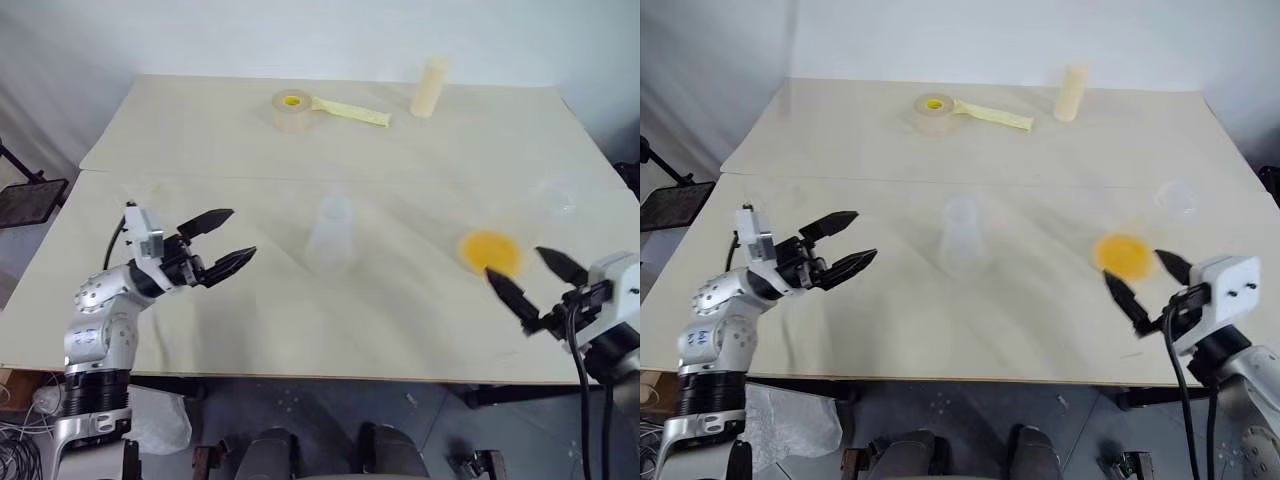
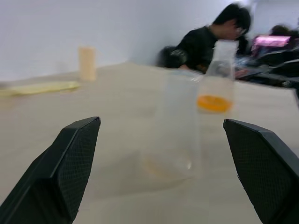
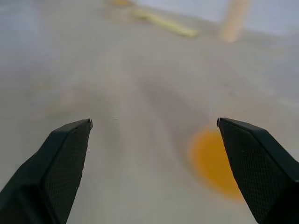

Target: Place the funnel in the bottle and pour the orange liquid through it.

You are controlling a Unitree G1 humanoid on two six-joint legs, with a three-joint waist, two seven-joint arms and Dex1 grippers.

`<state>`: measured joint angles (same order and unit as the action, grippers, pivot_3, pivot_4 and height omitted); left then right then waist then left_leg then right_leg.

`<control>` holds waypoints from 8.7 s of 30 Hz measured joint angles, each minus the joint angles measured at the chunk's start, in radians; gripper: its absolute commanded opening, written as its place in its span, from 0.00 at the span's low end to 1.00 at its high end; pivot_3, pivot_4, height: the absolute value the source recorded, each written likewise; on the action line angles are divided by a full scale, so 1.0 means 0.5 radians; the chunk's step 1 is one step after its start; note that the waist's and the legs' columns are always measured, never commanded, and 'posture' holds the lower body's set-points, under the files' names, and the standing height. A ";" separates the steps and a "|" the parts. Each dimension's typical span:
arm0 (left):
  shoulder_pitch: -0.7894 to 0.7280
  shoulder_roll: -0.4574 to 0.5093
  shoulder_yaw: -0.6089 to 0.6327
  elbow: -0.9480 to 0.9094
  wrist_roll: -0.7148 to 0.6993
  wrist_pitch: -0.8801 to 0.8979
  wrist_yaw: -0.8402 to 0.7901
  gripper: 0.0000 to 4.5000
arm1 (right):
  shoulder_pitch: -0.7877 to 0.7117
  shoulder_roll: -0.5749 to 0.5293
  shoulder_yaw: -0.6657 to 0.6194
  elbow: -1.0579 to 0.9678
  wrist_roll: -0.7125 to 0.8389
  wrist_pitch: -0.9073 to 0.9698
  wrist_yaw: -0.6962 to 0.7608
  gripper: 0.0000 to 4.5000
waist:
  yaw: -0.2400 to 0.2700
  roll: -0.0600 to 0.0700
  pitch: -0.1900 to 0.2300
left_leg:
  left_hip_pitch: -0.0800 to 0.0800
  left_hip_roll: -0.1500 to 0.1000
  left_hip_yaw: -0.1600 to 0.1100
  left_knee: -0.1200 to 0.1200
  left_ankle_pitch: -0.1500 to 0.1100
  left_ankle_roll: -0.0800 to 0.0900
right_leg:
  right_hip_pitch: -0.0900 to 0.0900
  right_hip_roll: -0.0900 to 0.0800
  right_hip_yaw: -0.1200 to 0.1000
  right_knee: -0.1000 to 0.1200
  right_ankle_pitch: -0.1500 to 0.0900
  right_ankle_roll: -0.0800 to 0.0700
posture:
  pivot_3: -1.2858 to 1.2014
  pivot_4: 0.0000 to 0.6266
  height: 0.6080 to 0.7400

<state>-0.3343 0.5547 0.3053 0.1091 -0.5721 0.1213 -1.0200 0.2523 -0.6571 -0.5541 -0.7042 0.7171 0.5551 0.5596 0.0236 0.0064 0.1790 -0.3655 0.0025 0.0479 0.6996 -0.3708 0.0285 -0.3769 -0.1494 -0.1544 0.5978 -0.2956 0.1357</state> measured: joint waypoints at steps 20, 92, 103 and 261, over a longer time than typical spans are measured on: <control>0.351 0.086 0.343 -0.137 0.384 -0.027 0.891 1.00 | -0.625 -0.282 0.546 0.348 -0.096 -0.120 0.527 1.00 | 0.017 -0.001 0.000 | 0.001 -0.001 0.001 0.002 0.000 0.000 | 0.002 -0.001 0.002 -0.002 0.000 0.000 | 0.52 0.24 1.00; -1.177 0.053 0.115 1.998 0.832 -0.347 1.891 0.09 | -0.755 -0.122 0.766 0.440 -0.280 -0.235 0.487 1.00 | 0.001 -0.013 -0.002 | -0.003 -0.005 0.009 0.004 0.000 0.000 | -0.004 -0.004 -0.008 0.013 0.001 0.001 | 0.52 0.24 1.00; -0.706 -0.106 0.208 0.780 0.630 0.532 2.095 0.83 | -0.805 -0.124 0.767 0.473 -0.279 -0.239 0.516 1.00 | 0.000 -0.014 -0.002 | -0.003 -0.004 -0.008 0.005 0.000 0.000 | -0.004 -0.004 -0.005 0.014 0.001 0.001 | 0.52 0.24 1.00; -2.379 -0.067 -1.070 2.094 1.359 -1.439 -0.959 0.20 | -0.768 -0.018 0.779 0.487 -0.363 -0.450 0.453 1.00 | 0.002 -0.020 0.000 | -0.018 -0.004 0.026 0.005 0.000 0.000 | -0.027 -0.004 -0.004 0.019 0.001 0.001 | 0.52 0.24 1.00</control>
<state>-1.5238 0.5211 -0.2298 1.1563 0.1073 -0.5982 -1.4996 -0.1320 -0.6659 -0.1646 -0.4605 0.5358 0.3300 0.7859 0.0247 -0.0036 0.1793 -0.3747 0.0003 0.0609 0.7022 -0.3708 0.0286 -0.3906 -0.1511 -0.1565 0.6074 -0.2953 0.1363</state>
